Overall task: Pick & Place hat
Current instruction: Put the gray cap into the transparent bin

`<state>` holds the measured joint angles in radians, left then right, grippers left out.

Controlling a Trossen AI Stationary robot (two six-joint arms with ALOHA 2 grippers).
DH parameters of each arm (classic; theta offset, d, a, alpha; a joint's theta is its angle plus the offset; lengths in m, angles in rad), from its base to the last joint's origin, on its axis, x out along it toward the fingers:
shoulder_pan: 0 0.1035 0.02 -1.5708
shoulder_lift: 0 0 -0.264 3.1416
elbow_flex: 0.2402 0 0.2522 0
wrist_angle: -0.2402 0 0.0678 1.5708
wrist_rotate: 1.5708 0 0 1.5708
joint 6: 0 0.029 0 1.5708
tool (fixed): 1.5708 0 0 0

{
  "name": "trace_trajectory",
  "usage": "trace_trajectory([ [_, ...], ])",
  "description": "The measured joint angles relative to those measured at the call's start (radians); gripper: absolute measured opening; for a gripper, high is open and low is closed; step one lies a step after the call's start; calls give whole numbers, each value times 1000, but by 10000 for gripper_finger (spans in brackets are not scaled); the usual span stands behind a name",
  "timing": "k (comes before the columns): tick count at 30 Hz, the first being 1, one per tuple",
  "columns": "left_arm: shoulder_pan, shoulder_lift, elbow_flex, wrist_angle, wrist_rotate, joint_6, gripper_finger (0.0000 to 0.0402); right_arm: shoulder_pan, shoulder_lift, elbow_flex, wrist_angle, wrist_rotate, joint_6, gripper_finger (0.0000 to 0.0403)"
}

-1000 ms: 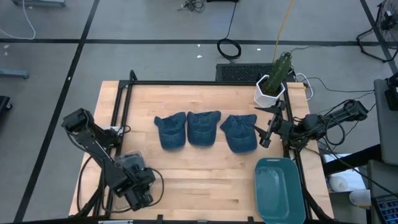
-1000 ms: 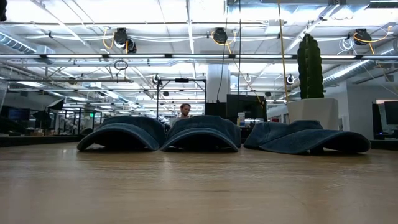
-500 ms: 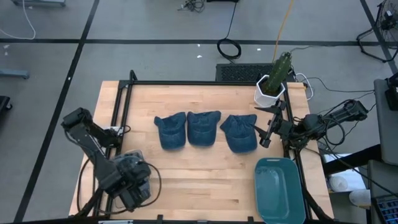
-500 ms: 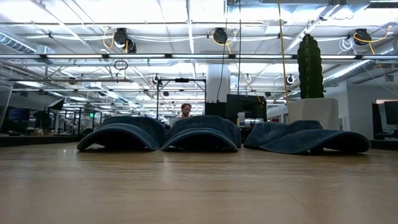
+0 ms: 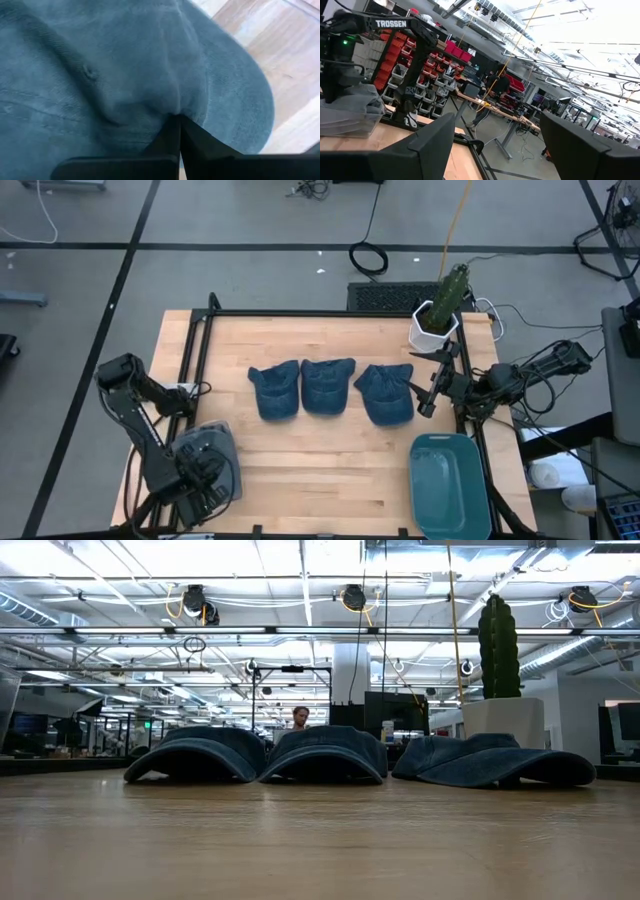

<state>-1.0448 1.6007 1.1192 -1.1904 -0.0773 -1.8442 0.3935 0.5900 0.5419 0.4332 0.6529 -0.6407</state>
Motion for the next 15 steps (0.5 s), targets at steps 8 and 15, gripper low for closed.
trace_trajectory([
  [8,14,-21,-144,266,-59,89,2,0,0,0,0,0,0,279],
  [15,26,-33,-115,333,-45,162,2,0,0,0,3,0,0,279],
])
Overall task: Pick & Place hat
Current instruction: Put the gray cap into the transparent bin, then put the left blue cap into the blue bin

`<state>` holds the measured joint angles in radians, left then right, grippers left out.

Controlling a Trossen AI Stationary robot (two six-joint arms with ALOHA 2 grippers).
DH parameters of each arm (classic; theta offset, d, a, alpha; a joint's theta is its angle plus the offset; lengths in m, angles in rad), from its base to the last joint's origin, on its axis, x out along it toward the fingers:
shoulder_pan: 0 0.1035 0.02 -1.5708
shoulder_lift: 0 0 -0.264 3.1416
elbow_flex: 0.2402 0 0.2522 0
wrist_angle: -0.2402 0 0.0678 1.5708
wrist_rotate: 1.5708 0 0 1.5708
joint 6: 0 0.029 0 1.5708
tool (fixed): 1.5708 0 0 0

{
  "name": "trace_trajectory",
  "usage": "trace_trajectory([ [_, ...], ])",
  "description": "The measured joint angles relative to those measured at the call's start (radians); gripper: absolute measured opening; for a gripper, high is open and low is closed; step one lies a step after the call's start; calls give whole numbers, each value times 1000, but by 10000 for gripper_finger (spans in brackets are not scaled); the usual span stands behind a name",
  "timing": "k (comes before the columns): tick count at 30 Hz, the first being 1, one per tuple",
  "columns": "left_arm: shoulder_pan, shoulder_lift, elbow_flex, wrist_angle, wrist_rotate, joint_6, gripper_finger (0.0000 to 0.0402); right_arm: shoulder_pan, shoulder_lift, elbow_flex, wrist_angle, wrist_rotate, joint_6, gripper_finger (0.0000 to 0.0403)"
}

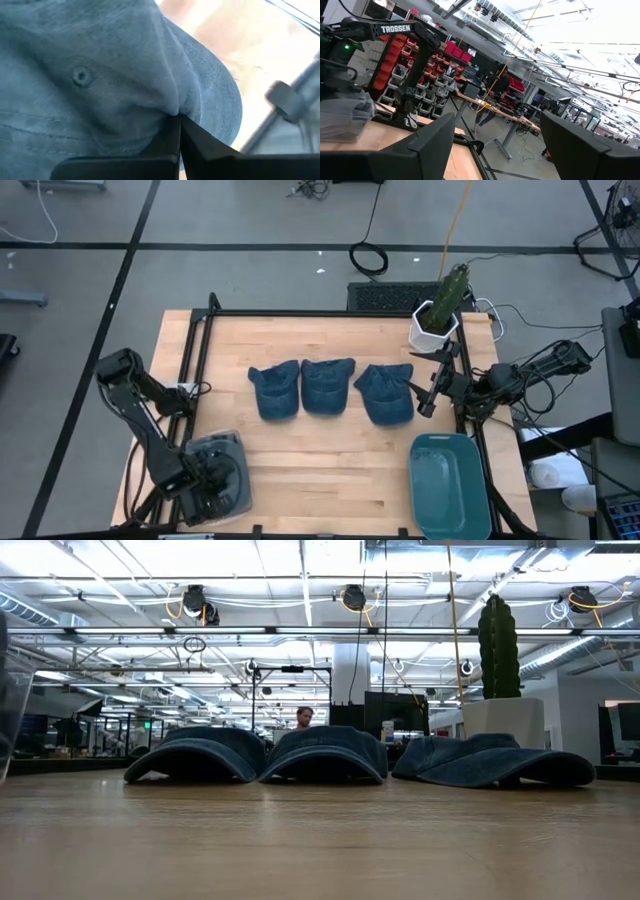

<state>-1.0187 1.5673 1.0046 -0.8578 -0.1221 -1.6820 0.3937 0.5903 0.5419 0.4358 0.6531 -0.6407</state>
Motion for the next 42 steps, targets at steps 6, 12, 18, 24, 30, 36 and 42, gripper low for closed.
trace_trajectory([
  [6,7,10,113,-104,25,90,2,0,0,0,0,0,0,279],
  [12,21,8,247,-303,125,57,1,0,0,0,0,0,0,279],
  [18,49,5,415,-449,-56,229,2,0,0,0,0,0,0,279],
  [24,133,3,509,-324,-522,728,2,0,0,0,0,0,0,279],
  [30,354,3,510,-72,-409,1280,8,0,0,0,0,0,0,279],
  [36,597,-33,510,46,-228,1646,7,0,0,0,0,0,0,279],
  [42,840,-100,447,265,0,1769,3,0,0,0,0,0,0,279],
])
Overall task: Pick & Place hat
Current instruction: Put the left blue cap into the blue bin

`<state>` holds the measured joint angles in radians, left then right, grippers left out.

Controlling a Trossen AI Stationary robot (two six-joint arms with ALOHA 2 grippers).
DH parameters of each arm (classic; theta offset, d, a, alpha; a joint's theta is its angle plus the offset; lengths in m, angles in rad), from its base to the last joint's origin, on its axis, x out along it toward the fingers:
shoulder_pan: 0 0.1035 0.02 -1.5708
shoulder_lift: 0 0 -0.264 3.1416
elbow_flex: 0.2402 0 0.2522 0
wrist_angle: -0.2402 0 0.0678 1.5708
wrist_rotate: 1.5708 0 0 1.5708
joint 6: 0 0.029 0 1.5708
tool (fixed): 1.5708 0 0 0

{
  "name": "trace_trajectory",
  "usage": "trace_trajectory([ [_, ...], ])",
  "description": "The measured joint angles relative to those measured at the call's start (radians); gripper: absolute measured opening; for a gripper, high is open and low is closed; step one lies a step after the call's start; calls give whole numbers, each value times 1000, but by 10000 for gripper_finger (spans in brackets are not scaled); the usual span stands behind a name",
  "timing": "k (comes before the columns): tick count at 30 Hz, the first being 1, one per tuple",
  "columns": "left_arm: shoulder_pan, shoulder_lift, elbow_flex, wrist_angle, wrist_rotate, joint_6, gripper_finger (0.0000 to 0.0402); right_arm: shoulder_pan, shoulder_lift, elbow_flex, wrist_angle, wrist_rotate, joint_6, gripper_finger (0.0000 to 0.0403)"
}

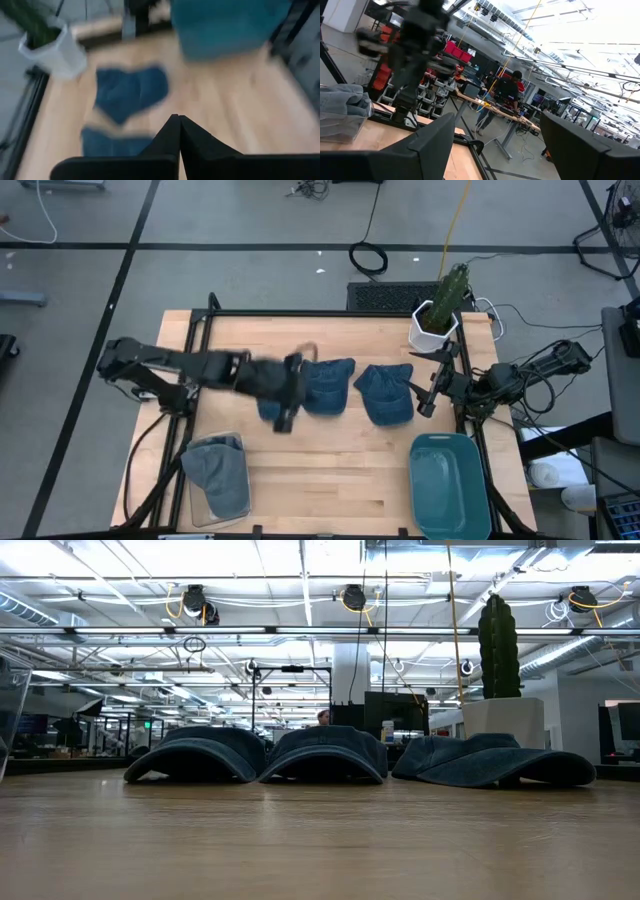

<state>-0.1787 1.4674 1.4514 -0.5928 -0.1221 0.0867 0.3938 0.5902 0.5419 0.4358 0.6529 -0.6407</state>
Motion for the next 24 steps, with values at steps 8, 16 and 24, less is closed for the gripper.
trace_trajectory([
  [8,244,-9,-89,307,343,134,14,0,0,0,-2,0,0,279],
  [16,492,-96,-207,320,608,129,7,0,0,0,-1,0,0,279],
  [24,584,-289,-381,146,636,165,5,0,0,0,0,0,0,279],
])
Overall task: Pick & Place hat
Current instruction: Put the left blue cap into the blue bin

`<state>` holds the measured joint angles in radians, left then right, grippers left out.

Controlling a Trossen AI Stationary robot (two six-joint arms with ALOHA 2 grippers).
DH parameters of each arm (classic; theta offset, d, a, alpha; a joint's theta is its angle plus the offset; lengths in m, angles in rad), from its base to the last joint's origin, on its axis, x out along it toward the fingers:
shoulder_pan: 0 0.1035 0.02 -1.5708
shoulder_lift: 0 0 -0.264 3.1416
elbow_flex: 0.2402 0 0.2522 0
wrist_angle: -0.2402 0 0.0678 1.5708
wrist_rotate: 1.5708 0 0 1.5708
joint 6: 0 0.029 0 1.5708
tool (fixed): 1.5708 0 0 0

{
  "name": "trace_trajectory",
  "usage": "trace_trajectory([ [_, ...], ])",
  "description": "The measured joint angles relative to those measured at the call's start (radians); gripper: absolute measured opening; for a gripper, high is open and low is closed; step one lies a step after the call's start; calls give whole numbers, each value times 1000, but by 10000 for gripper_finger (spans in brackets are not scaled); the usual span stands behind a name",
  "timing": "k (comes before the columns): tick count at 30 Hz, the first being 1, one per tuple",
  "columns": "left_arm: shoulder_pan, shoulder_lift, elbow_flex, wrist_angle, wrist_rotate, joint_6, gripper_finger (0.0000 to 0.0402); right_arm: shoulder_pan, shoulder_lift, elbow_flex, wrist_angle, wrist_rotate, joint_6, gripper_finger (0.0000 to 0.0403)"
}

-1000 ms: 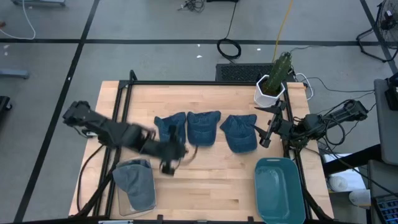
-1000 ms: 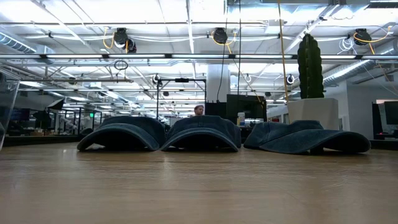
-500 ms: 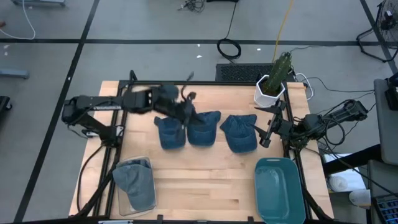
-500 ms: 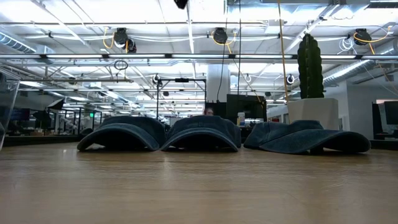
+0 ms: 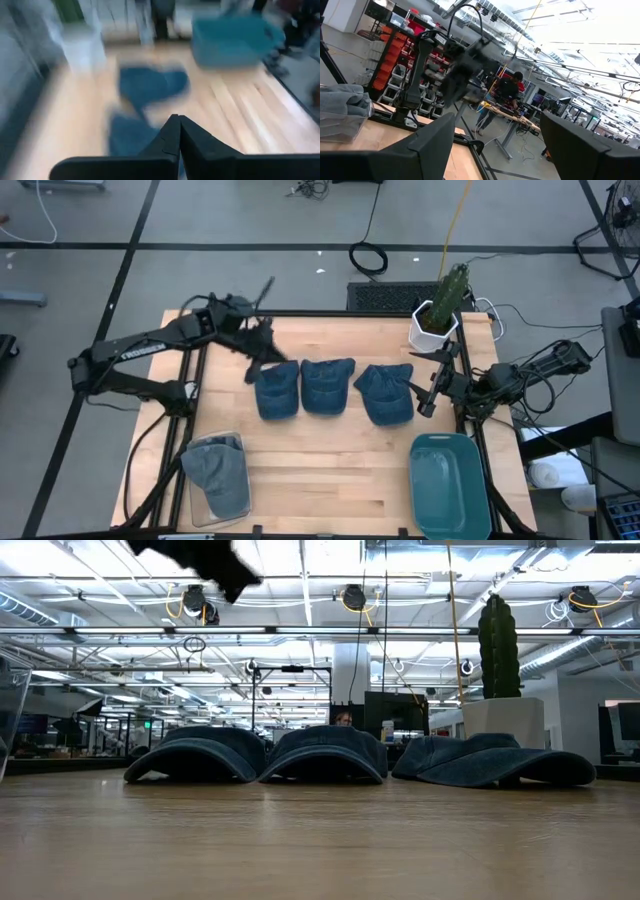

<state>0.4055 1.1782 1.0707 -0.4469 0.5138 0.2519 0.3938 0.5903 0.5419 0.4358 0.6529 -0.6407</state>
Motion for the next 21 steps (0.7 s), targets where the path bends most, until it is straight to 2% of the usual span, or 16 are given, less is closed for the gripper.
trace_trajectory([
  [1,-3,-12,-7,-76,-10,-46,6,0,0,0,0,0,0,279],
  [4,-32,-24,10,-170,-103,-196,21,0,0,0,0,0,0,279],
  [8,-114,-3,12,-346,-330,-205,62,0,0,0,0,0,0,279],
  [11,-170,53,12,-384,-463,-216,104,0,0,0,0,0,0,279],
  [13,-186,92,12,-375,-493,-248,133,0,0,0,0,0,0,279],
  [17,-192,205,12,-370,-486,-249,183,0,0,0,0,0,0,279],
  [21,-191,296,12,-389,-524,-247,211,0,0,0,0,0,0,279],
])
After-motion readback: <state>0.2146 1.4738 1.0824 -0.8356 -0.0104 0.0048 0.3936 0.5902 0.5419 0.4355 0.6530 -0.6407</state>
